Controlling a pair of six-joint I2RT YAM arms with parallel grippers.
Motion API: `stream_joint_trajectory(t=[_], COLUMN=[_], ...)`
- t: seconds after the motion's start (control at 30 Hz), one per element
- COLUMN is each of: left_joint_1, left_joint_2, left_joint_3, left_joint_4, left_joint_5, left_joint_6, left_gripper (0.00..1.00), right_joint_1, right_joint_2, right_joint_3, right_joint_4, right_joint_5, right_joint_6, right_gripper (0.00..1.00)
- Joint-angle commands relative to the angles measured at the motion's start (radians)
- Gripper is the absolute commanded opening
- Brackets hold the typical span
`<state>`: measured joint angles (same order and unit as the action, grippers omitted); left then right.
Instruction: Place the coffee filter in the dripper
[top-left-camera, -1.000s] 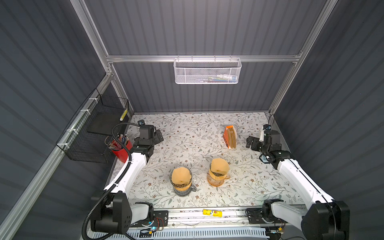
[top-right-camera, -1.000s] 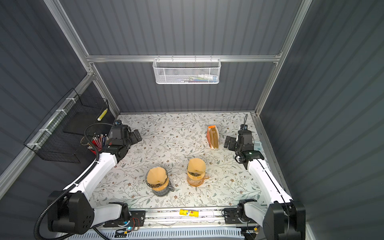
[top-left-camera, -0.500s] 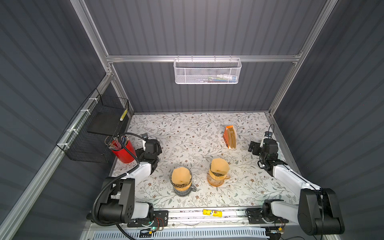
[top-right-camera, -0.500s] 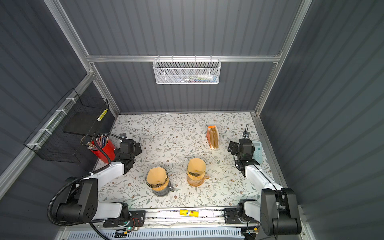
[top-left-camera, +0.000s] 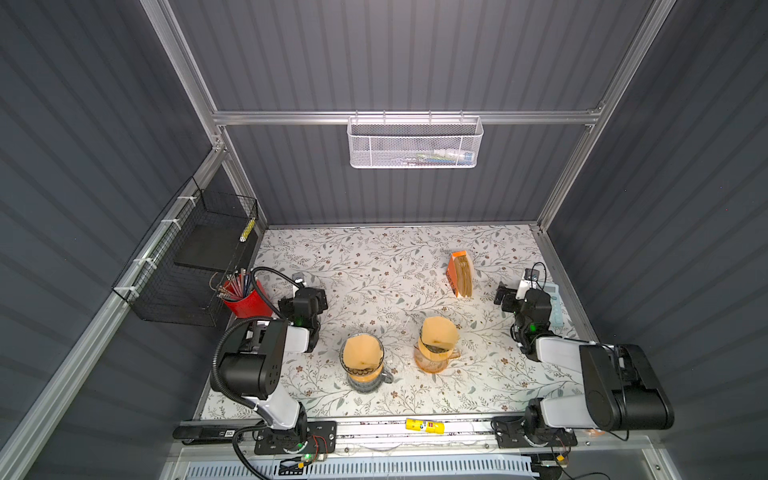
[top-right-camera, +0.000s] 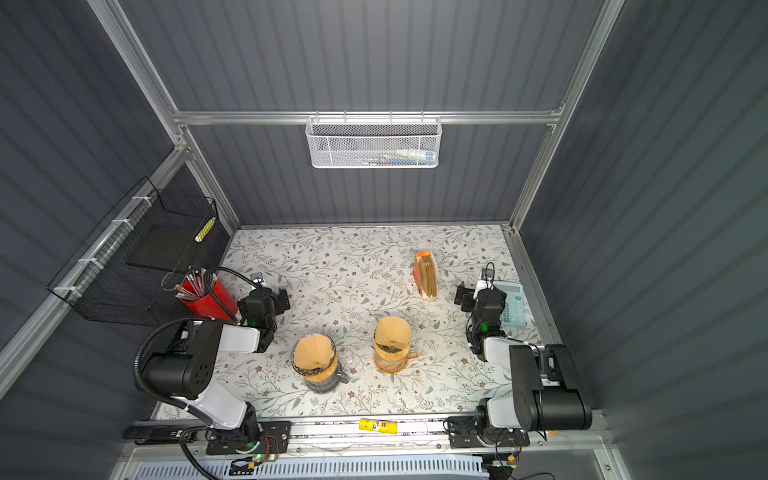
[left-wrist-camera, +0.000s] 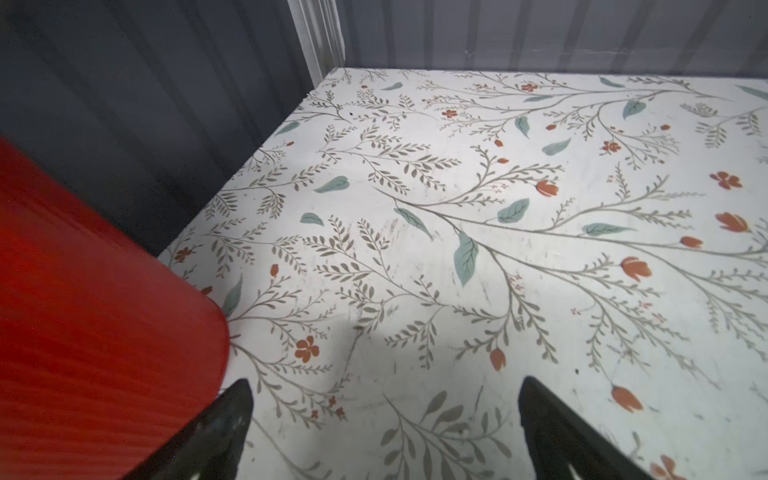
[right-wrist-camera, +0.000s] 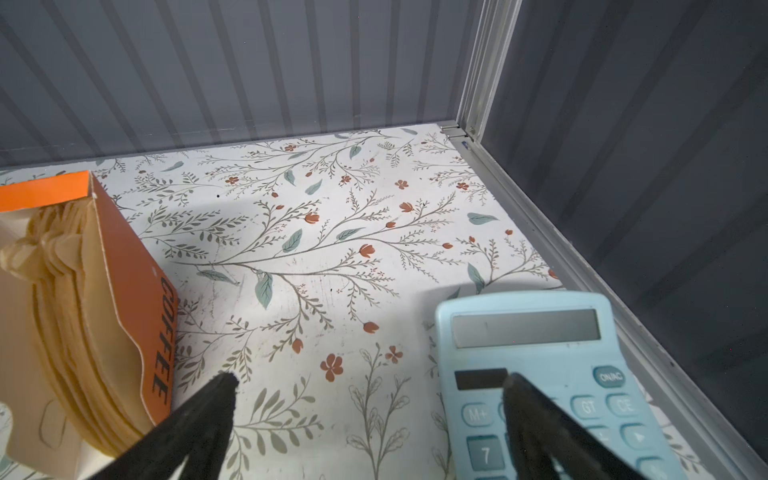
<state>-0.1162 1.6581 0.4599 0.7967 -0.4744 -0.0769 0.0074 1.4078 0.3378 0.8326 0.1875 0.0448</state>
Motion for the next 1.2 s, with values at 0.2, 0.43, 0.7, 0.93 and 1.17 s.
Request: stream_joint_trajectory(t=[0.2,0.43,0.7,0.93,1.17], left_joint_1=[0.006,0.006,0.006,0.006,0.006], left_joint_2=[0.055,0.058,0.057,0.058,0.058], left_joint_3=[-0.001,-0.006,-0.006,-0.004,-0.004], left_joint_4=[0.135,0.146,0.144,0.142,0.141], left_joint_5=[0.085,0.082,0.08,0.081,0.081], left_joint_6=[0.055,0.057,0.056,0.055,0.057], left_gripper=[1.0,1.0,1.0,1.0,1.0], right_joint_1=[-0.041,-0.044,-0.044,-0.044,-0.044], right_joint_2=[0.056,0.047,0.051,0.051,0.052], right_joint_3=[-0.02,-0.023,-0.022,-0.022,-0.02], right_joint_4=[0.164,0.158,0.163,0.161,0.16], right_joint_5=[-0.1,-0.103,-0.104,-0.105,-0.106], right_joint_6=[0.001,0.003,0.004,0.004,0.004], right_gripper=[0.99,0.99,0.99,0.99,0.99])
